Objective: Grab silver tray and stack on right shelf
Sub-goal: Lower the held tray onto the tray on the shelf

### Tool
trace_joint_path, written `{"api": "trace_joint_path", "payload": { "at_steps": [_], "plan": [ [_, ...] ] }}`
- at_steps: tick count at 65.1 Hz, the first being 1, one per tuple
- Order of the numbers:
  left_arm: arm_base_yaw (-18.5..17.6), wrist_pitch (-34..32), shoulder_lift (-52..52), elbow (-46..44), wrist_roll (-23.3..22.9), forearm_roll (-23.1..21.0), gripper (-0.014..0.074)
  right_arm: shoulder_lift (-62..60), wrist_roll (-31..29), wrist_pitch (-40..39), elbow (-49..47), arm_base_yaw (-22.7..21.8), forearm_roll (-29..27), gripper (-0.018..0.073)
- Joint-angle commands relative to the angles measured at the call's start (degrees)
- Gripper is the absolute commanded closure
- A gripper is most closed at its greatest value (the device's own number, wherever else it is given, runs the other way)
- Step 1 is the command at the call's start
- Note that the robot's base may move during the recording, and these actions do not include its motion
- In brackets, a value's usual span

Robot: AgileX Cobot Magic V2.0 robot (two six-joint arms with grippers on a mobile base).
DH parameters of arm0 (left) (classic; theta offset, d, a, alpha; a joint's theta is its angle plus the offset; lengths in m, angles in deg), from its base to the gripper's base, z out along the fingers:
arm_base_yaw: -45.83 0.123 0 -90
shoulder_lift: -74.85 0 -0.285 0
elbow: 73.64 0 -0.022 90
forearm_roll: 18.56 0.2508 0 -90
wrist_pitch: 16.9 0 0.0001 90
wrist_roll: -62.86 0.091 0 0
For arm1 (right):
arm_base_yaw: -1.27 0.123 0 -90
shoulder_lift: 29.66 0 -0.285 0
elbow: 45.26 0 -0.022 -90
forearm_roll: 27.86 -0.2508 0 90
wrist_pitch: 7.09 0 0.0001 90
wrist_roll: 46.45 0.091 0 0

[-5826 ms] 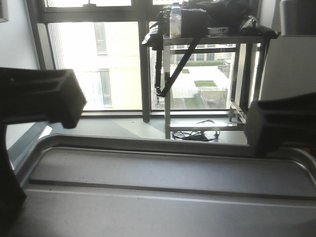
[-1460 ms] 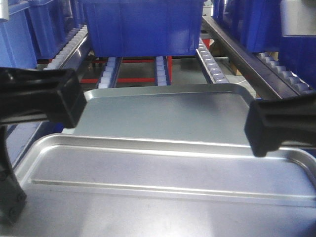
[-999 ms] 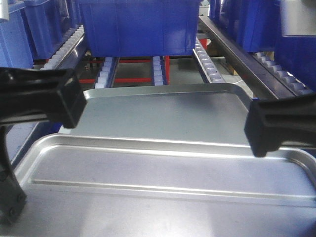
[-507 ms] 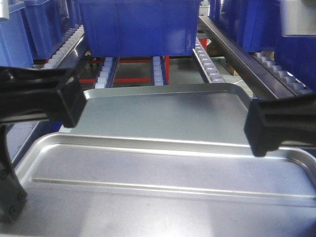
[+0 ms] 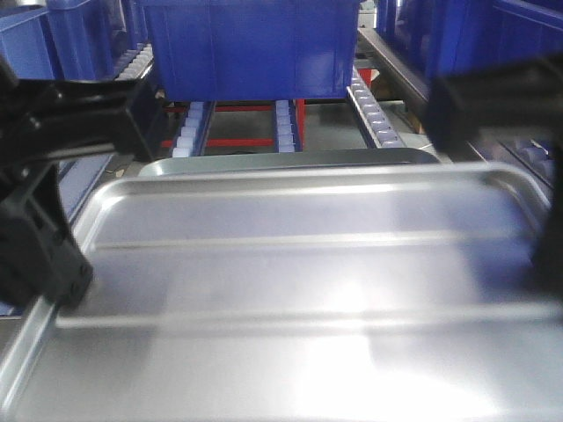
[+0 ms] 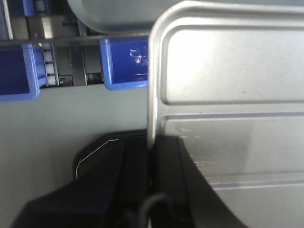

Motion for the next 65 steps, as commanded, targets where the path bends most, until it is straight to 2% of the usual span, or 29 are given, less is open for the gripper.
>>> {"api": "trace_joint_path", "payload": {
  "at_steps": [1,10,21,41,53,65],
  "plan": [
    [4.51,-3.84,0.13,-1.41,7.37,-1.60,0.0697,-0.51,-4.22,-4.25,-3.62,-5.19,2.72,0.0490],
    [10.35,-9.65,2.52,-3.28,15.46,-5.70,0.0697,1.65,-9.91,-8.78,-5.28,-10.93,1.89,0.0490],
    [14.73,-12.48,8.42,-8.59,20.80,-7.43,0.0695,7.63,-14.09,-16.49,-7.44,-17.24,1.89,0.0488],
    [18.10,-16.13,22.22,-19.61,21.36,-7.17,0.0695,19.26,-14.22,-28.81,-12.48,-24.09,1.89,0.0488],
    [19.43,-15.81,28.13,-23.23,21.36,-7.17,0.0696,24.58,-14.22,-29.55,-15.14,-25.25,1.89,0.0488],
    [19.58,-15.47,28.74,-23.63,21.36,-7.12,0.0696,26.27,-14.22,-30.25,-15.34,-25.25,1.89,0.0488]
  ]
}}
